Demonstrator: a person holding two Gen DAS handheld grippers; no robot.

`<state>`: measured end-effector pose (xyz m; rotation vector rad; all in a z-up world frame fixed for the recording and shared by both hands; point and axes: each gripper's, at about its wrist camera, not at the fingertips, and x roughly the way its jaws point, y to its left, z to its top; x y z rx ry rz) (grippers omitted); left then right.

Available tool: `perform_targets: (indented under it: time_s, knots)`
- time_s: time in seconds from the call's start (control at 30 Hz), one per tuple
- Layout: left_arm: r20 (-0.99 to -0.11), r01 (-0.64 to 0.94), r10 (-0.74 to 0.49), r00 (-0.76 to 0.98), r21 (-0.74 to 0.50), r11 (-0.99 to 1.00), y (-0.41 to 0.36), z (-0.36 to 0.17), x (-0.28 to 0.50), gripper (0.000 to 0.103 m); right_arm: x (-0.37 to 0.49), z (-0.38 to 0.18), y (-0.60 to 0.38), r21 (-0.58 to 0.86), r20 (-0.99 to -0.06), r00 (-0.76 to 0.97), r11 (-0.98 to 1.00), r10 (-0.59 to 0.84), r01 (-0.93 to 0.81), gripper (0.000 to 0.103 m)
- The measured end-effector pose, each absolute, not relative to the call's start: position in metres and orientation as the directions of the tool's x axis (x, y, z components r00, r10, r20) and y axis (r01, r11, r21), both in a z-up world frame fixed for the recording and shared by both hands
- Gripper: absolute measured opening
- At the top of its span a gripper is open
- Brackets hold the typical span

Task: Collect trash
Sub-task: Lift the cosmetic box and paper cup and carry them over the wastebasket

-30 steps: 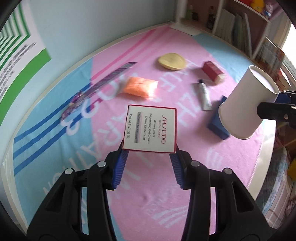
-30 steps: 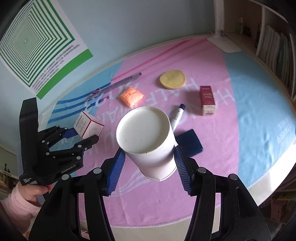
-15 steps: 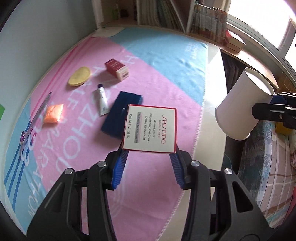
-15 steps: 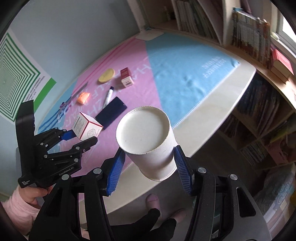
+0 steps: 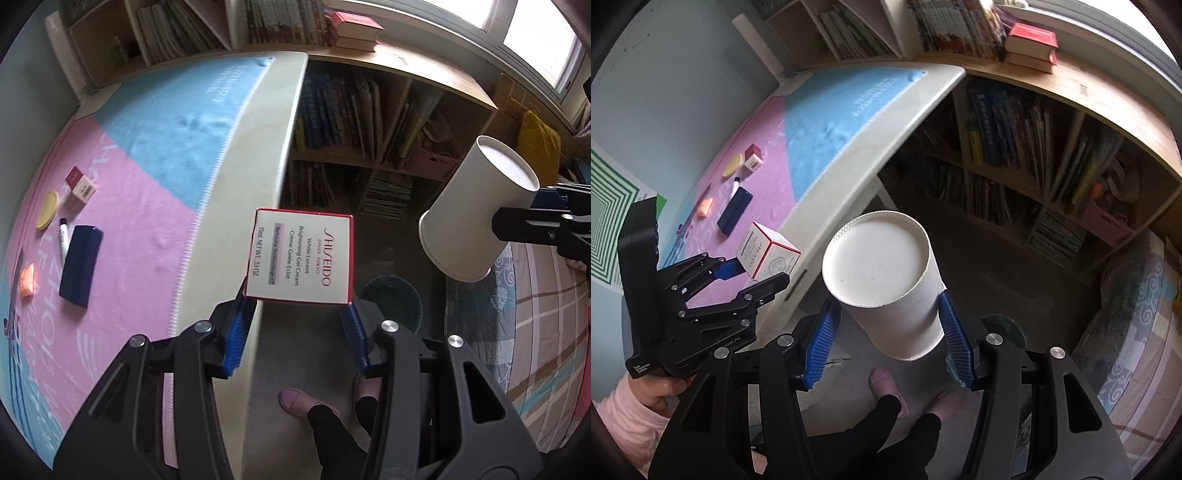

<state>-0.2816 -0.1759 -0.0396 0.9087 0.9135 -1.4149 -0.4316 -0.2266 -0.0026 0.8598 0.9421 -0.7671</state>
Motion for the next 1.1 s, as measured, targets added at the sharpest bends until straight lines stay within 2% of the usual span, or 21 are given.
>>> perform_targets:
  time_s: [0.53,1.1]
  knots:
    - [-0.956,0.973,-0.263,-0.13,-0.073,-0.218,-0.172,-0.079,-0.42,0.043,-0.569,-0.037,-0.196,0.313,-0.921,0.356,0.244,-0.16,0.918,0.056]
    - [-0.975,0.948,-0.175,-0.139,-0.08,-0.309,-0.183,-0.108,-0.474,0.043,-0.611,-0.062,-0.198,0.338,-0.925,0.358,0.159,-0.125,0.928,0.056]
